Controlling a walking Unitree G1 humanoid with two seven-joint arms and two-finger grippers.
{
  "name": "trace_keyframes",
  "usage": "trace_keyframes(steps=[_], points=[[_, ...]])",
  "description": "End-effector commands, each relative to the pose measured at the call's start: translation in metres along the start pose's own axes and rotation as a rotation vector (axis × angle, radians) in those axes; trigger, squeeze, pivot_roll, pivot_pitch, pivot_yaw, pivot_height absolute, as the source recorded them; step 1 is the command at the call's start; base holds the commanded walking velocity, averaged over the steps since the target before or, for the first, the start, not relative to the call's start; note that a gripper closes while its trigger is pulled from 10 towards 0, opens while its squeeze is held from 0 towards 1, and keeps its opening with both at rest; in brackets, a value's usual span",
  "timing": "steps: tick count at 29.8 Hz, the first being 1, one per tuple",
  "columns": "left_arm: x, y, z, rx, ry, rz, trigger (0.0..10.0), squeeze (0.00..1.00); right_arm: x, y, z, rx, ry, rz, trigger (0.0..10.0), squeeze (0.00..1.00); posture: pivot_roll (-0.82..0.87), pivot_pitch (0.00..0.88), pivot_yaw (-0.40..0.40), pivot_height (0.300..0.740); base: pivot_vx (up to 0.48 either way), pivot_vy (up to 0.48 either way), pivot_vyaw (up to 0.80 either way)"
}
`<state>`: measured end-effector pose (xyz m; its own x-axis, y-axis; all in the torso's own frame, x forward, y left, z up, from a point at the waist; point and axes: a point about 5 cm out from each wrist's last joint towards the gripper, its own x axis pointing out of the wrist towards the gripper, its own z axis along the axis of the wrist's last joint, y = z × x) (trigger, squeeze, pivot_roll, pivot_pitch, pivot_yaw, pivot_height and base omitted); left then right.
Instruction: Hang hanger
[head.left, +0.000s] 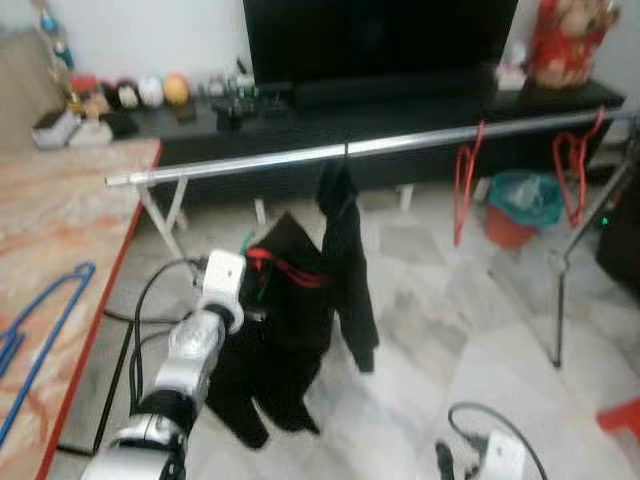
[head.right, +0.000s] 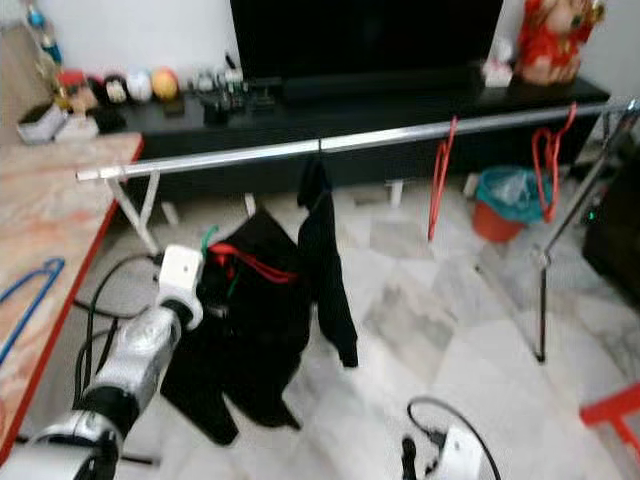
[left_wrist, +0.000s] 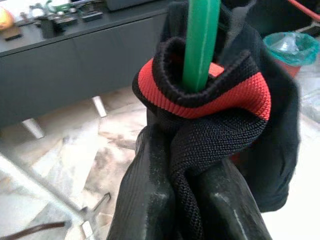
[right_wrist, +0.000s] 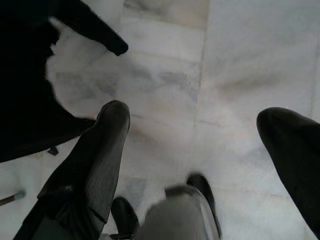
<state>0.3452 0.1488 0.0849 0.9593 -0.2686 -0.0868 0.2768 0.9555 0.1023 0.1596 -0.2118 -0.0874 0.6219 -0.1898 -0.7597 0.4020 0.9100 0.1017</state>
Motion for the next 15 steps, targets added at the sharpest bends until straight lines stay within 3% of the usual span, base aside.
trace_keyframes(steps=[1,5,15], points=[[0.005,-0.005,0.011,-0.003,-0.046,-0.013,10.0,0.0,-0.001,-0.008,0.001,0.001,-0.001,-0.02,10.0,0.0,-0.02,0.0,0.04,0.74,0.315,0.0,0.0],[0.006,0.012,0.015,0.002,-0.04,0.072,10.0,0.0,0.002,0.0,0.007,-0.001,-0.02,0.005,10.0,0.0,-0.01,0.0,0.035,0.74,0.326,0.0,0.0],[0.006,0.016,0.014,0.007,-0.031,0.095,10.0,0.0,0.002,0.002,0.007,-0.044,-0.023,0.035,10.0,0.0,-0.01,0.0,0.034,0.74,0.328,0.0,0.0]])
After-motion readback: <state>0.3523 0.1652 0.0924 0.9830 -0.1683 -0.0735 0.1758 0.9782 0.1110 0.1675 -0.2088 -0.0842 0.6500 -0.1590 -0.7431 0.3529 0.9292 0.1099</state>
